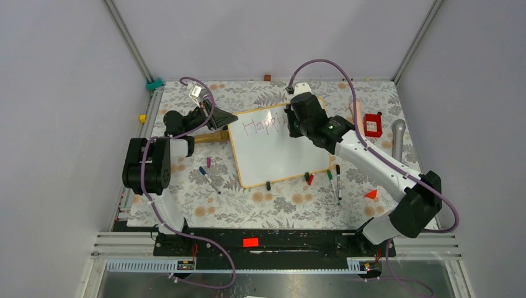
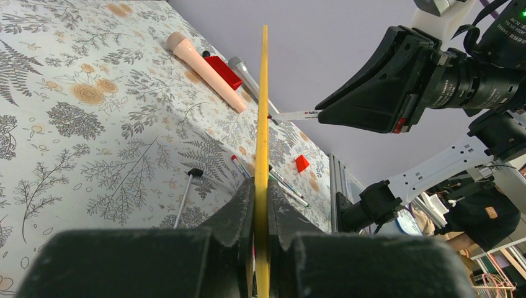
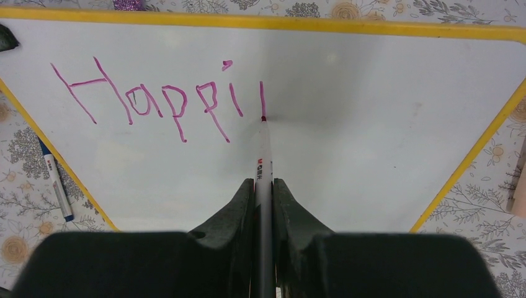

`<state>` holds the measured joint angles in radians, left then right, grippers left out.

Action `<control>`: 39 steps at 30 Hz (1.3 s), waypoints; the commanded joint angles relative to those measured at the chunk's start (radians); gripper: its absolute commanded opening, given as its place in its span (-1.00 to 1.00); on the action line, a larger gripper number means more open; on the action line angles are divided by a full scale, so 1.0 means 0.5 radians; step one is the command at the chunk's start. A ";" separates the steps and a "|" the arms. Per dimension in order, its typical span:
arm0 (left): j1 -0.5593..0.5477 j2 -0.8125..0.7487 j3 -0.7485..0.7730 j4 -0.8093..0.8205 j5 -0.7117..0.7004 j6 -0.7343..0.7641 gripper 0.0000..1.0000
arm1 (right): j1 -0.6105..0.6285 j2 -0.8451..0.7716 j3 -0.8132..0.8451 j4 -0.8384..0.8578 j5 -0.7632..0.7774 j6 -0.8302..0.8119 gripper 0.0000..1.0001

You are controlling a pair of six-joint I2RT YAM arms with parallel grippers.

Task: Write a sentence on the whiteboard
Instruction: Write a sentence with the whiteboard marker.

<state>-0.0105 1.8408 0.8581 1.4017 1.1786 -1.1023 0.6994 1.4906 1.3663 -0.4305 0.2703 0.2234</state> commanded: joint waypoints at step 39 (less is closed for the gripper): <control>-0.040 0.001 0.060 0.138 0.153 0.066 -1.00 | -0.026 0.043 0.133 -0.070 0.188 -0.046 -1.00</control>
<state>-0.0105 1.8412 0.8581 1.4010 1.1778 -1.1023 0.6991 1.5375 1.4578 -0.4595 0.3275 0.1886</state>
